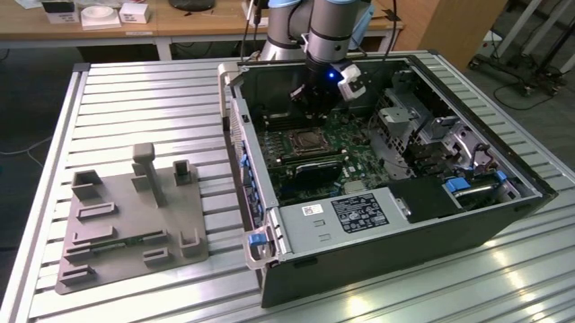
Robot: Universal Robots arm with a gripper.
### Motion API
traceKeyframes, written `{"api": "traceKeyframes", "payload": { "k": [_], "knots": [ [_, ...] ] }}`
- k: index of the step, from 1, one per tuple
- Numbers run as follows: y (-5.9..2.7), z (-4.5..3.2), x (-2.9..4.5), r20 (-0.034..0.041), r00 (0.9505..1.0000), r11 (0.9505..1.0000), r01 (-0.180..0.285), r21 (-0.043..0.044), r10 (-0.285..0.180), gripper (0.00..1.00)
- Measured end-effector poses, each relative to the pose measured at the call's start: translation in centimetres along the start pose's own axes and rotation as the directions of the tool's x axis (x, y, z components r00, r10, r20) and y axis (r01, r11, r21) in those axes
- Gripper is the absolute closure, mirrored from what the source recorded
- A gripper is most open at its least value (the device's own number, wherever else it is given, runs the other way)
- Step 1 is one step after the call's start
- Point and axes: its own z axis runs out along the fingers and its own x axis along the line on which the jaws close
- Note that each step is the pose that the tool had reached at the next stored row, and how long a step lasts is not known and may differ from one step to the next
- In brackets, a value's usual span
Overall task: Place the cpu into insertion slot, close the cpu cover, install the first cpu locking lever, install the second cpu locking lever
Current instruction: 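Install the first cpu locking lever, then install the second cpu locking lever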
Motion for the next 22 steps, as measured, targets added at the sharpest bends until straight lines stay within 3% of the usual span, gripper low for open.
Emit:
{"api": "traceKeyframes", "payload": {
  "k": [4, 15, 22],
  "knots": [
    [-0.19, -0.08, -0.01, 0.0001, 1.0, 1.0, 0.0, -0.0039, 0.0, 0.89],
    [-0.21, -0.09, -0.01, 0.0, 1.0, 1.0, 0.0, -0.0042, 0.0, 0.89],
    [-1.0, -0.1, 0.0, -0.0001, 1.0, 1.0, 0.0, -0.0039, 0.0, 0.89]
  ]
}}
